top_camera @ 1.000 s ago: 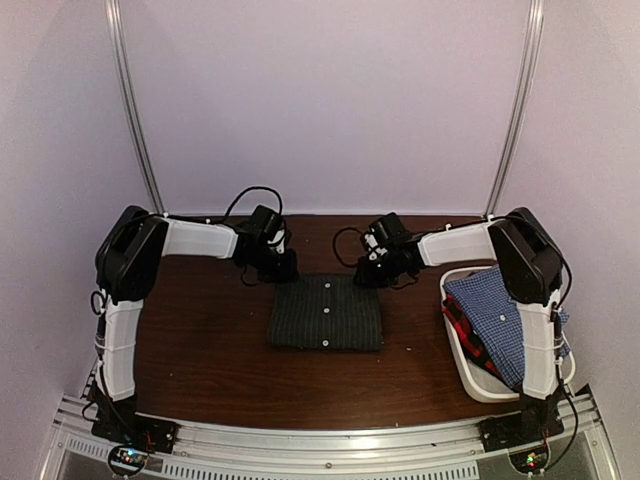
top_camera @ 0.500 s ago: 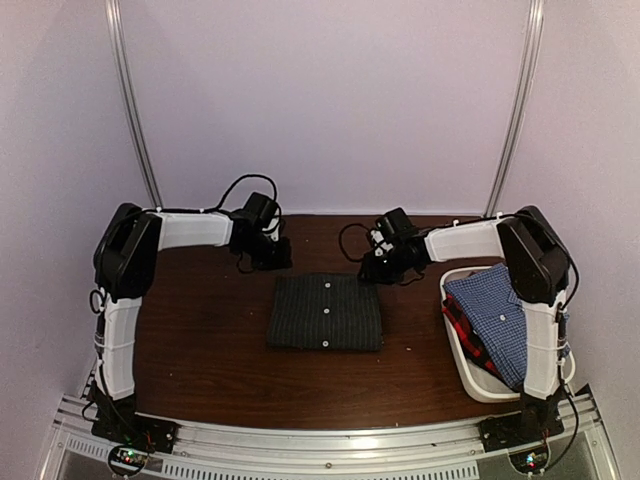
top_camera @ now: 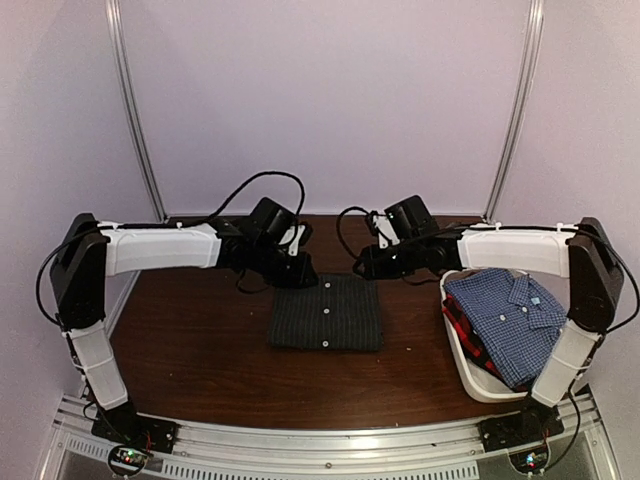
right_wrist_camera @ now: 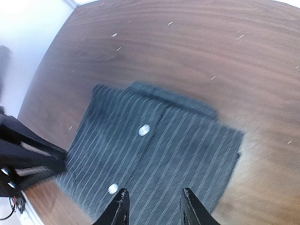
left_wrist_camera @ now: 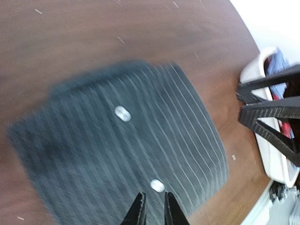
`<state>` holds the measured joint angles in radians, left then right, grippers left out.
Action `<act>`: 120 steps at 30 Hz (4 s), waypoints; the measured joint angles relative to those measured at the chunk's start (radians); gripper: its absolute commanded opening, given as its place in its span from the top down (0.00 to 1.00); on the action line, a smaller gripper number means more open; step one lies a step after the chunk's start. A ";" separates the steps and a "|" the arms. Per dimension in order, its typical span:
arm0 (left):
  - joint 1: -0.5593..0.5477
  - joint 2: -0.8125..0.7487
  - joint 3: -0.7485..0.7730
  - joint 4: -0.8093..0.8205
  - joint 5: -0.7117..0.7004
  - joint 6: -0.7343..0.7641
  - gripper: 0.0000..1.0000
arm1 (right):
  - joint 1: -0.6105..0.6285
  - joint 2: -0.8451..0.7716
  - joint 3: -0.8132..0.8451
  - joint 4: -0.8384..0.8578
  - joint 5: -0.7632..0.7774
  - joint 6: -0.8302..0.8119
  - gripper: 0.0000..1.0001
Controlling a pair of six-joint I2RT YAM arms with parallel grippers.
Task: Fold and stack the long sleeve shirts
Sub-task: Smooth out the square-folded shirt at the center of the board, then pick up the square-folded shirt from the center of the board.
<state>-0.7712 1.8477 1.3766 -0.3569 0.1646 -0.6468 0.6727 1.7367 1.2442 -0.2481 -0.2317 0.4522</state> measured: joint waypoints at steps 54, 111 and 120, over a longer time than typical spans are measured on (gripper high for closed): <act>-0.070 -0.264 -0.573 0.109 -0.021 -0.182 0.84 | 0.122 0.031 -0.322 0.174 0.002 0.154 0.63; 0.135 0.039 -0.331 0.188 0.157 -0.140 0.96 | -0.035 0.018 -0.300 0.179 -0.014 0.104 0.68; 0.135 0.032 -0.336 0.217 0.207 -0.191 1.00 | -0.035 -0.002 -0.300 0.166 -0.014 0.104 0.67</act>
<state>-0.6365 1.8793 1.0409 -0.1402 0.3714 -0.8375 0.6376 1.7344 0.9443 -0.0818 -0.2462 0.5560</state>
